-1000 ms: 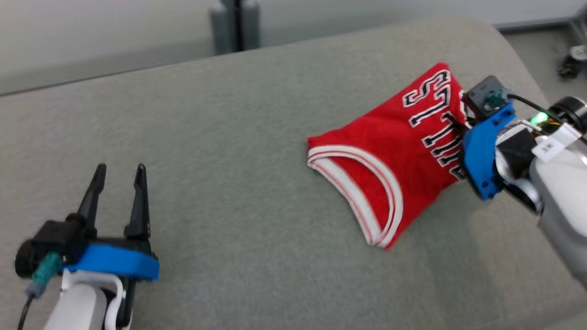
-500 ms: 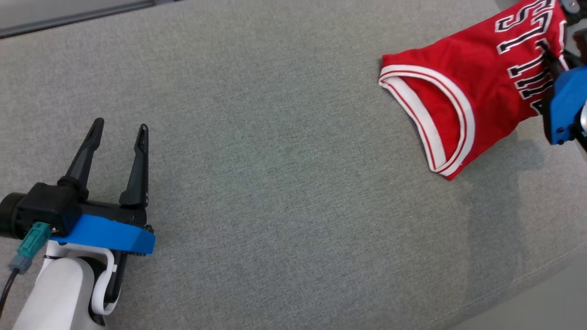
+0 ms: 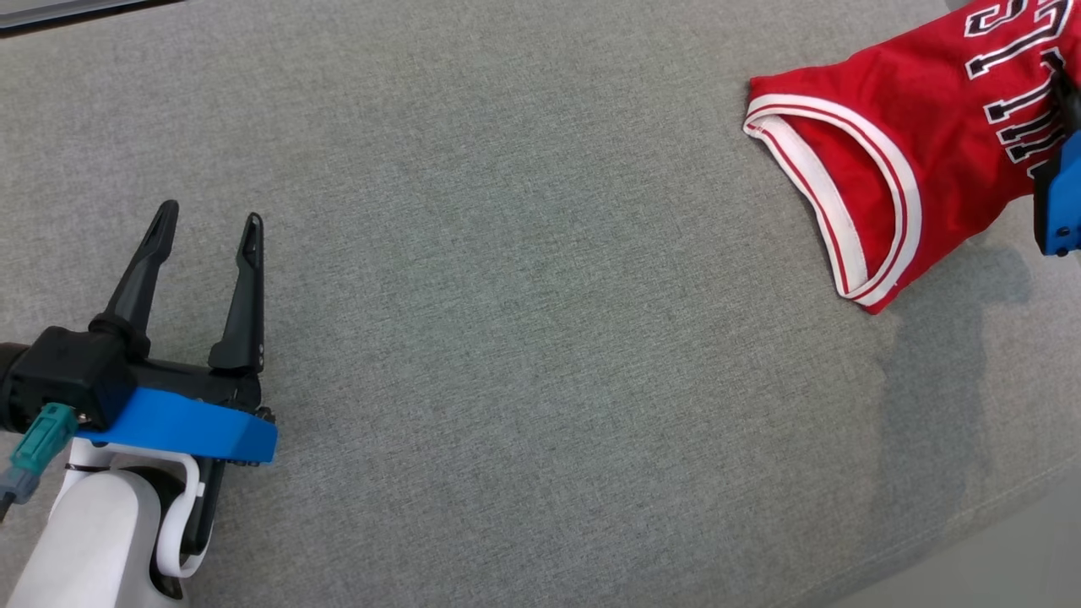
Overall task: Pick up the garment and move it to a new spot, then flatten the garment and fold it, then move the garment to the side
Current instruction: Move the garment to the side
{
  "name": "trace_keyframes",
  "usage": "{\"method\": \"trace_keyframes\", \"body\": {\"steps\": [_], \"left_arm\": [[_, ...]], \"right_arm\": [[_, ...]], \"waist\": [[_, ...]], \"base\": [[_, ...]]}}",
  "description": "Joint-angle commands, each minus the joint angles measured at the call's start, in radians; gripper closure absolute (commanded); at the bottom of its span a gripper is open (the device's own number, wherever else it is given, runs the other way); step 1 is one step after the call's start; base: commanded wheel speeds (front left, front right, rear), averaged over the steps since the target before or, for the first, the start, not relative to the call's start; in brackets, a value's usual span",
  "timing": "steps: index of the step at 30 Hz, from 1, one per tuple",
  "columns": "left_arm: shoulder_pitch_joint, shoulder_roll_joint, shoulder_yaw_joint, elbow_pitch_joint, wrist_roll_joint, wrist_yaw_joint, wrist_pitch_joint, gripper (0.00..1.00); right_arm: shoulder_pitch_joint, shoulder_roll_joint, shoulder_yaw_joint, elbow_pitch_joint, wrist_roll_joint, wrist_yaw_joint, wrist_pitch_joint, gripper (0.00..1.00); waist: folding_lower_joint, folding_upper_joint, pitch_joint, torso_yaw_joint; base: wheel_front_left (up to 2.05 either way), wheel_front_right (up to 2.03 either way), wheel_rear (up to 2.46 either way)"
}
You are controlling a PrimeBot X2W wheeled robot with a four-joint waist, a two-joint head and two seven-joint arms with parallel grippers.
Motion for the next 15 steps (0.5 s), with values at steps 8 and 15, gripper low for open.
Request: {"method": "trace_keyframes", "body": {"steps": [8, 15], "left_arm": [[0.014, -0.012, -0.013, 0.014, -0.011, 0.003, -0.014, 0.00], [0.045, -0.047, -0.024, 0.070, -0.033, 0.005, -0.058, 0.00]], "right_arm": [[-0.019, 0.026, -0.047, 0.064, -0.062, -0.001, -0.033, 0.00], [0.042, 0.060, -0.119, 0.106, -0.010, -0.001, -0.099, 0.00]], "waist": [[-0.0001, -0.0001, -0.037, 0.022], [-0.0001, -0.0001, -0.135, 0.061]], "base": [[0.00, 0.00, 0.00], [0.00, 0.00, 0.00]]}}
